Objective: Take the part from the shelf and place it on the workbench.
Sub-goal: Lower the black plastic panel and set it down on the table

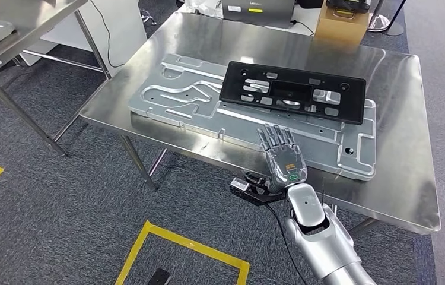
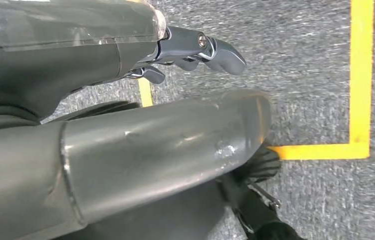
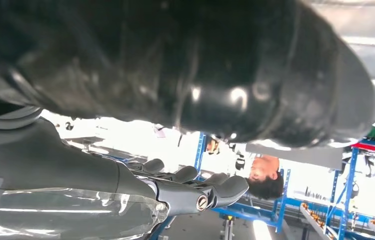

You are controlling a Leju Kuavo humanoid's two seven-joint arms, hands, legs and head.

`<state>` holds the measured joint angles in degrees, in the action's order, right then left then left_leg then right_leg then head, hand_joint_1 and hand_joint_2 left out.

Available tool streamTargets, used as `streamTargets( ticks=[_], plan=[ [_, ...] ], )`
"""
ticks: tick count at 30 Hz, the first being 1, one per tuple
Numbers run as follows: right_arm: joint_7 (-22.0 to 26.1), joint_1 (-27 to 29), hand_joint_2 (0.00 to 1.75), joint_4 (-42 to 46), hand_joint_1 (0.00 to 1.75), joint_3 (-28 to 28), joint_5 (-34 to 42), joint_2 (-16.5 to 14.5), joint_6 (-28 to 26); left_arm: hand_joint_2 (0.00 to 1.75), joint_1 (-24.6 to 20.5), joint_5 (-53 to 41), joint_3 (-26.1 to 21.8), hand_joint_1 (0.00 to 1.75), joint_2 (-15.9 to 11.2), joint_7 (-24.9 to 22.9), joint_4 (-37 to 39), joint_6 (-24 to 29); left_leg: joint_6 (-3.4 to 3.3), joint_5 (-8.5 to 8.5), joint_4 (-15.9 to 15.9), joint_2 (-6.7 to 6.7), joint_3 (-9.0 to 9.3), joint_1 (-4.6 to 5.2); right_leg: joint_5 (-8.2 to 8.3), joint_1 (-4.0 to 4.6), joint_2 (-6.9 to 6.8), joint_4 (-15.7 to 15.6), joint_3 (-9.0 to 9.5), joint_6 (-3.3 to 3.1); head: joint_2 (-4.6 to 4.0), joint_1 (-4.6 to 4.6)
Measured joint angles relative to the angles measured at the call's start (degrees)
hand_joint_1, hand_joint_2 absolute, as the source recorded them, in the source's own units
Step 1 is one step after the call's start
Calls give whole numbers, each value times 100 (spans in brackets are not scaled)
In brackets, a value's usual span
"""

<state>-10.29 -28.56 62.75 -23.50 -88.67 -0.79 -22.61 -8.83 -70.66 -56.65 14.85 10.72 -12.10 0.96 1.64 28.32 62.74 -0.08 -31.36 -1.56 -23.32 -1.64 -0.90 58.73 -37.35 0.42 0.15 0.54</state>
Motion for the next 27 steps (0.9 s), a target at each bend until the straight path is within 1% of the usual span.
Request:
streamTargets(
  ticks=[1,2,3,4,5,6,7,8,9,10,11,12,13,14,15,16,17,18,19,20,21,22,23,24,25,26,27],
  plan=[
    [1,-3,0,16,0,-1,0,-1,-1,0,-7,0,0,0,0,1,1,0,-30,86,-315,-11,194,10,47,-2,1,17,-36,48,0,1],
    [0,-7,0,27,0,-2,0,-3,-1,0,-12,0,0,0,0,2,1,0,-75,162,-484,-23,275,33,98,3,2,11,-52,94,0,1],
    [1,-7,0,33,0,-3,0,-5,-2,0,-12,0,0,0,-1,3,1,0,-145,157,-540,-30,272,54,155,2,1,-10,-57,144,0,3],
    [1,-4,0,32,0,-3,0,-6,-2,0,-8,0,0,0,-1,3,1,0,-208,105,-539,-17,225,54,184,-7,4,-21,-66,184,0,3],
    [1,3,0,32,0,-4,0,-6,-2,0,-5,2,0,0,-1,1,1,0,-273,44,-544,-4,184,58,111,-15,10,19,-101,212,0,4],
    [1,11,0,31,0,-4,0,-5,-3,0,-3,3,-1,0,-1,-1,1,0,-341,-27,-555,10,127,58,-74,-23,17,153,-162,228,0,4],
    [0,18,0,31,0,-8,0,-4,-5,0,-2,4,-1,0,-1,-2,1,0,-392,-102,-561,23,57,63,-360,-24,25,405,-248,229,0,4],
    [-3,27,0,31,0,-15,0,-4,-8,0,-2,5,-2,0,-1,-3,1,1,-428,-175,-558,28,-29,83,-685,-12,32,762,-350,225,0,5],
    [-12,43,0,32,0,-25,0,-4,-11,0,-1,7,-2,0,-1,-3,1,1,-453,-244,-553,29,-123,105,-933,4,37,1147,-434,218,0,4],
    [-24,68,0,32,0,-39,0,-4,-13,0,1,9,-2,0,-1,-3,1,2,-465,-311,-545,29,-219,130,-1050,21,42,1463,-470,206,0,5],
    [-37,101,0,33,0,-56,0,-4,-18,0,4,14,-2,0,-1,-3,1,3,-473,-374,-533,29,-314,157,-1024,41,48,1627,-428,184,0,5],
    [-53,139,0,35,0,-68,0,-4,-26,0,6,22,-2,0,-1,-3,1,6,-477,-431,-517,29,-402,181,-895,63,53,1594,-291,149,0,4],
    [-67,175,0,44,0,-78,0,-4,-44,0,8,33,-2,0,-1,-3,1,10,-478,-484,-499,27,-484,202,-738,92,58,1370,-54,99,0,5],
    [-82,207,0,63,0,-84,0,-4,-72,0,9,44,-2,0,3,-2,1,15,-472,-532,-476,26,-554,219,-664,129,61,998,258,35,0,4],
    [-96,241,0,93,0,-84,0,-5,-115,0,9,59,-2,0,7,0,1,20,-459,-577,-453,25,-608,236,-675,160,60,564,572,-22,0,1],
    [-107,283,0,125,0,-86,0,-6,-169,0,9,73,-2,0,11,3,1,25,-438,-624,-441,27,-642,244,-732,191,60,209,806,-66,0,0],
    [-117,334,0,155,0,-89,0,-7,-227,0,10,84,-3,0,15,7,1,29,-412,-672,-441,32,-660,244,-801,215,59,-26,943,-99,0,-1],
    [-126,398,0,176,0,-93,0,-8,-275,0,13,94,-3,0,15,9,1,36,-385,-725,-453,35,-668,242,-806,227,59,-133,979,-119,0,-1],
    [-134,465,0,187,0,-101,0,-9,-308,0,18,96,-4,0,13,10,1,42,-356,-760,-465,35,-680,239,-755,217,54,-156,953,-140,0,1],
    [-141,525,0,195,0,-110,0,-10,-326,0,22,96,-5,0,11,10,1,46,-322,-712,-438,28,-707,235,-687,200,45,-178,915,-172,0,1],
    [-145,574,0,202,0,-120,0,-14,-333,0,30,96,-5,0,9,10,1,50,-285,-549,-329,19,-760,230,-609,176,35,-198,857,-205,0,1],
    [-149,611,0,211,0,-130,0,-19,-338,0,35,96,-6,0,6,9,1,52,-245,-280,-109,11,-836,216,-528,152,26,-211,779,-232,0,0],
    [-151,638,0,219,0,-138,0,-24,-341,0,38,96,-7,0,4,9,1,54,-203,44,208,7,-921,191,-453,149,23,-208,687,-248,0,0],
    [-152,660,0,225,0,-144,0,-27,-343,0,41,96,-7,0,3,9,1,54,-167,317,579,7,-997,165,-380,146,21,-200,592,-252,0,0],
    [-154,681,0,227,0,-149,0,-27,-343,0,40,96,-7,0,0,9,1,56,-134,456,918,8,-1037,137,-310,143,18,-188,491,-240,0,0],
    [-154,700,0,228,0,-153,5,-27,-344,0,40,98,-7,0,-3,9,1,58,-104,439,1133,9,-1011,111,-241,137,13,-169,386,-223,0,0],
    [-151,724,0,233,0,-156,19,-27,-351,0,40,104,-8,0,-7,9,1,63,-82,305,1175,10,-901,87,-176,128,9,-144,279,-200,0,-1]
  ],
)
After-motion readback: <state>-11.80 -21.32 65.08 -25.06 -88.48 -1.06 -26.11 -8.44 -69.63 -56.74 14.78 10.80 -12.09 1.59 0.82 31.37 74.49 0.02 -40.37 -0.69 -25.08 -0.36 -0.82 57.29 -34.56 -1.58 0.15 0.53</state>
